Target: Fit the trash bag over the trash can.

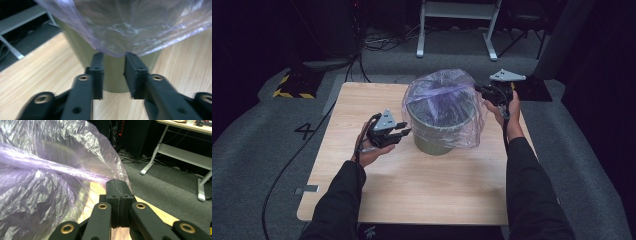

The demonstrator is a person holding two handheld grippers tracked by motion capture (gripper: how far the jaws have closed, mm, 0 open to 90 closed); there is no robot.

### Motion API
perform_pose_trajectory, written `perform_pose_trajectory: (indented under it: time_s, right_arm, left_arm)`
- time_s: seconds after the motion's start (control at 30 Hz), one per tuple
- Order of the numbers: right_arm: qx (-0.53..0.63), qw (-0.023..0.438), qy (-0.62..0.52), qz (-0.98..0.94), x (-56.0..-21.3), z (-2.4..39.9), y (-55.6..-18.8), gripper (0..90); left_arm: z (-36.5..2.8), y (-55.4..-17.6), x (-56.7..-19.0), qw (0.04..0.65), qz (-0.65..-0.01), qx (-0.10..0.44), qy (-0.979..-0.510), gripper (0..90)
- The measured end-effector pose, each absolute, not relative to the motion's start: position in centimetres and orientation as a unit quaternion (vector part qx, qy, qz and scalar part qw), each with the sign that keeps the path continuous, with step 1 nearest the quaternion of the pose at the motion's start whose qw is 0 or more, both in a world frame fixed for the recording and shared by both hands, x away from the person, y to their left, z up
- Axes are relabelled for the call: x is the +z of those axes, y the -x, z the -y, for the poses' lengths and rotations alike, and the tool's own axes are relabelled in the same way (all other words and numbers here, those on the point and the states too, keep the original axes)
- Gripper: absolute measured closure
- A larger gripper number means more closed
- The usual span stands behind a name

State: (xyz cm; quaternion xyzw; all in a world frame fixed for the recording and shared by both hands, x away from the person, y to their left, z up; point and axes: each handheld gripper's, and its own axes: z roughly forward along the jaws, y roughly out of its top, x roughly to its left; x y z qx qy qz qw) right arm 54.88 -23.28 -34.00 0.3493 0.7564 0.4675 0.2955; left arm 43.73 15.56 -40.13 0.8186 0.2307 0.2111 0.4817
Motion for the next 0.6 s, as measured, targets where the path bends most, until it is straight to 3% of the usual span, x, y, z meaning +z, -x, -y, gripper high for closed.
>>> perform_pose_trajectory:
  time_s: [0.23,0.37,0.6]
  right_arm:
    - [0.477,0.294,-0.34,-0.755,-33.9,22.7,-54.5,89.9]
    - [0.48,0.299,-0.335,-0.754,-33.5,22.5,-54.4,89.7]
    - [0.485,0.303,-0.333,-0.75,-33.3,22.9,-53.8,89.8]
  left_arm:
    - [-17.8,-43.8,-38.1,0.522,-0.276,0.221,-0.776,29.7]
    - [-17.9,-43.7,-36.9,0.53,-0.281,0.224,-0.768,22.0]
    - [-20.4,-43.5,-36.9,0.522,-0.3,0.231,-0.764,22.2]
